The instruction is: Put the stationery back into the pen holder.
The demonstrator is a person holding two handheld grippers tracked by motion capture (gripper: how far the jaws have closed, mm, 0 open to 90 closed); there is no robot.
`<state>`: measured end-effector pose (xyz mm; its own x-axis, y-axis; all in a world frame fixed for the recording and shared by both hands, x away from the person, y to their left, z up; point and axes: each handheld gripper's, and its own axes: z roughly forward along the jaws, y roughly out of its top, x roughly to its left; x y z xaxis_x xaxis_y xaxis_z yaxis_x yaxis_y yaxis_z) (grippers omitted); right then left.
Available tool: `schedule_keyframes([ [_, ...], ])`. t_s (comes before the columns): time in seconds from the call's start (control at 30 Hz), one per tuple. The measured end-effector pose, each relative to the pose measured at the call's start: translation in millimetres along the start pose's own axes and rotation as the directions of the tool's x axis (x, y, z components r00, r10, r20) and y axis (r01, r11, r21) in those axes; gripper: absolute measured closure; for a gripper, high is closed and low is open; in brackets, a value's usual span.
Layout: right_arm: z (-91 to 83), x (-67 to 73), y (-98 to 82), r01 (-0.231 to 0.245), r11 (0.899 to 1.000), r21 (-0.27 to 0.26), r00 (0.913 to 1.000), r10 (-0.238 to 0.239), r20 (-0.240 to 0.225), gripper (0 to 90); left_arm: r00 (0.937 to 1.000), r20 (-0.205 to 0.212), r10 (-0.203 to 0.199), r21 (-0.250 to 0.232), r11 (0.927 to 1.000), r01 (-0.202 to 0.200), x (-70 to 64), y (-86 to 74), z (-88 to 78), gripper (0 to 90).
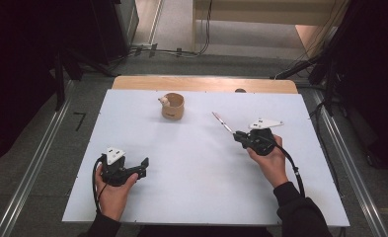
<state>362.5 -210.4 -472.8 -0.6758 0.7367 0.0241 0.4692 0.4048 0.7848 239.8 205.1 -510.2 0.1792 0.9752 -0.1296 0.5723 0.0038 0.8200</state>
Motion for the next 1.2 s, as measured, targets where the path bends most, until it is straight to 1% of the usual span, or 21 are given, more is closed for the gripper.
schedule_keyframes([
  [0.13, 0.4, 0.1, 1.2, -0.002, 1.0, -0.001, 1.0, 0.002, 0.0, 78.7, 1.0, -0.001, -0.001, -0.001, 1.0, 0.001, 0.0, 0.0, 0.0, 7.3],
  [0.27, 1.4, 1.0, 4.3, 0.007, 1.0, 0.0, 1.0, -0.007, -0.002, 78.7, 1.0, -0.002, 0.0, -0.001, 1.0, 0.0, 0.0, 0.0, -0.1, 7.4],
  [0.77, 12.1, 12.4, 22.7, 0.027, 1.0, -0.007, 0.9993, -0.027, -0.026, 78.7, 1.0, -0.004, -0.001, 0.0, 1.0, 0.001, 1.7, 0.4, -0.4, 7.4],
  [1.07, 18.6, 14.9, 31.1, 0.038, 0.999, -0.007, 0.9987, -0.038, -0.033, 78.7, 1.0, -0.004, 0.0, 0.004, 1.0, 0.0, 1.7, 0.3, 0.1, 7.3],
  [1.1, 19.0, 15.4, 32.4, 0.033, 0.999, -0.006, 0.999, -0.033, -0.031, 78.7, 1.0, -0.003, 0.0, 0.004, 1.0, 0.0, 1.8, 0.3, 0.2, 7.3],
  [1.2, 21.4, 16.8, 38.7, 0.044, 0.999, -0.009, 0.9984, -0.044, -0.036, 78.7, 1.0, -0.001, -0.003, 0.007, 1.0, 0.003, 2.0, 0.3, 0.6, 7.3],
])
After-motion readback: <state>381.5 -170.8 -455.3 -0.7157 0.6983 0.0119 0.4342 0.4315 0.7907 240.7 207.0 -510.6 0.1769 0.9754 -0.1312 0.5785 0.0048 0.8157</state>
